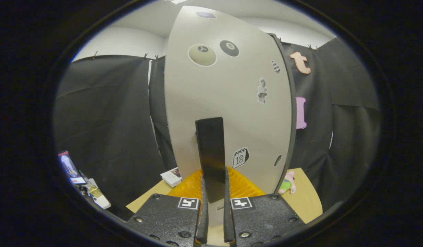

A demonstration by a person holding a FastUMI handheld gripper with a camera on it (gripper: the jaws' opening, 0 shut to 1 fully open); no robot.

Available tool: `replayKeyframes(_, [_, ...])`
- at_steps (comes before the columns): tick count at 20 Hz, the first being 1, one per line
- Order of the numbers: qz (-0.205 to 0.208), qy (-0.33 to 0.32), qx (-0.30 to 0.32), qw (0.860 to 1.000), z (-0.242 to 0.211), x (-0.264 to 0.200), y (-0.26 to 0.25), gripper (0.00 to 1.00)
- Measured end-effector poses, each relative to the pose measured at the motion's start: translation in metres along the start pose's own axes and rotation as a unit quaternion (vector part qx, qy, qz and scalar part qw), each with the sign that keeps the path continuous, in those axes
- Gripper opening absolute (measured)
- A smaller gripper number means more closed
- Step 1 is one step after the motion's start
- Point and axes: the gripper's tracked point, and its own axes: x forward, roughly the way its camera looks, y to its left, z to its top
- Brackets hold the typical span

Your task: Open the shoe cabinet door, grab the shoes and put them into the shoe cabinet, then close the shoe cabinet door.

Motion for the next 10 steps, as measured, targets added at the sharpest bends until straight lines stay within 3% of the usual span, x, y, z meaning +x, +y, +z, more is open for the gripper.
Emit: replayKeyframes(10, [-0.017, -0.003, 0.007, 1.0, -0.004, -0.041, -0.049, 0.16])
